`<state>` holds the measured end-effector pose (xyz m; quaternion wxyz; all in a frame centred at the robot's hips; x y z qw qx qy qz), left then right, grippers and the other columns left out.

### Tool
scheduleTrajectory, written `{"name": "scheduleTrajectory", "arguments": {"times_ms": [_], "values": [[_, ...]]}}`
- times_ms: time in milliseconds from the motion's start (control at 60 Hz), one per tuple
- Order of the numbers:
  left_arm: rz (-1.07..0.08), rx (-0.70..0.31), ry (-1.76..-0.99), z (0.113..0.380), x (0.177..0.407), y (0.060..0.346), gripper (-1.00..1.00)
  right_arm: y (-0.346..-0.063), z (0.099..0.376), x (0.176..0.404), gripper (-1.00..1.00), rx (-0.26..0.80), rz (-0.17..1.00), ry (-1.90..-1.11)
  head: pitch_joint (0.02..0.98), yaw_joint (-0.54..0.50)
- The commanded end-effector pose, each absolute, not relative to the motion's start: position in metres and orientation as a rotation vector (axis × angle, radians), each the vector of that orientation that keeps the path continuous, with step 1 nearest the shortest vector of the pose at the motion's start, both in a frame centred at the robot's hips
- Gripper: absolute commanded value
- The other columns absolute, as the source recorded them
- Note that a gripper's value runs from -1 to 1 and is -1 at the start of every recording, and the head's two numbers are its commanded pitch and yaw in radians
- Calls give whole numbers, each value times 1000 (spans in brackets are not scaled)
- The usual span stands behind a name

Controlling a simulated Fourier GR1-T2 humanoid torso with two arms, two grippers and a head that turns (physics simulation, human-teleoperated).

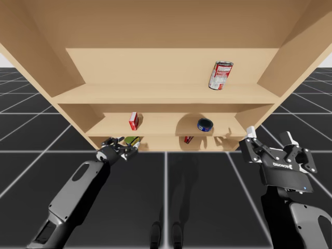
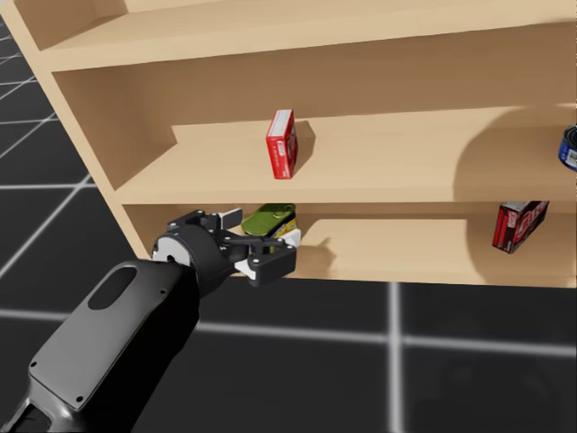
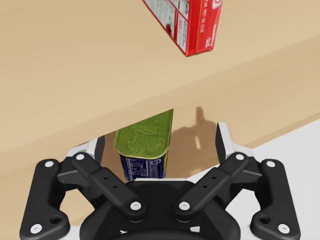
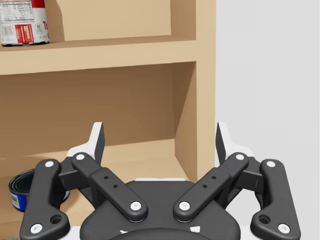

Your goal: Look through the shelves, find the meat can, and take it.

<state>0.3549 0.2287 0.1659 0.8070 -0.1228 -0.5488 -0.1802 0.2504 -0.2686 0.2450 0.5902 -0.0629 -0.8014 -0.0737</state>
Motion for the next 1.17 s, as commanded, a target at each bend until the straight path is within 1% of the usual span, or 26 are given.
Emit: {"name": "scheduleTrajectory", "arguments": {"times_ms": [17, 117, 267, 300, 317, 333, 383, 400, 417, 450, 533, 683, 783, 883, 917, 1000, 1083, 1100, 1167], "values": [[-367, -268, -1139, 155, 370, 227, -1000, -269, 245, 250, -1000, -146, -171, -1866, 717, 234], [-358, -280, -1119, 149, 375, 227, -1000, -269, 245, 250, -1000, -146, -172, -1866, 716, 232], [-375, -289, -1101, 144, 378, 226, -1000, -270, 245, 250, -1000, -146, -173, -1865, 714, 230], [-379, -286, -1098, 143, 378, 226, -882, -270, 245, 250, -1000, -146, -173, -1865, 713, 230], [-380, -286, -1097, 142, 378, 226, -801, -270, 245, 250, -1000, -146, -173, -1865, 713, 229], [-380, -287, -1095, 141, 378, 226, -652, -270, 245, 250, -1000, -146, -173, -1866, 713, 229], [-385, -283, -1099, 140, 379, 226, -413, -270, 246, 251, -1000, -146, -173, -1866, 713, 230], [-386, -286, -1100, 140, 378, 226, 43, -270, 246, 251, -1000, -146, -172, -1865, 712, 230], [-386, -288, -1101, 140, 378, 226, 748, -270, 246, 251, -1000, -146, -172, -1865, 712, 230], [-387, -291, -1103, 140, 378, 226, 920, -270, 246, 251, -1000, -146, -173, -1865, 713, 230], [-394, -308, -1114, 144, 375, 226, 970, -270, 246, 251, -1000, -146, -171, -1865, 712, 231], [-421, -336, -1170, 163, 362, 224, 1000, -270, 246, 250, -1000, -147, -172, -1866, 708, 228], [-431, -339, -1186, 173, 350, 227, 1000, -270, 246, 251, -1000, -146, -171, -1865, 706, 229], [-446, -328, -1183, 176, 340, 228, 989, -270, 246, 251, -1000, -147, -171, -1866, 704, 229], [-458, -314, -1184, 178, 331, 229, 999, -270, 246, 251, -1000, -147, -171, -1866, 704, 229], [-481, -295, -1184, 181, 318, 233, 1000, -270, 246, 251, -1000, -147, -171, -1867, 702, 229], [-490, -295, -1177, 183, 306, 238, 1000, -270, 246, 251, -1000, -147, -171, -1867, 701, 227], [-505, -281, -1177, 184, 300, 240, 990, -270, 247, 250, -1000, -148, -171, -1867, 700, 228], [-532, -263, -1176, 183, 289, 244, 995, -270, 247, 251, -1000, -147, -170, -1868, 699, 227]]}}
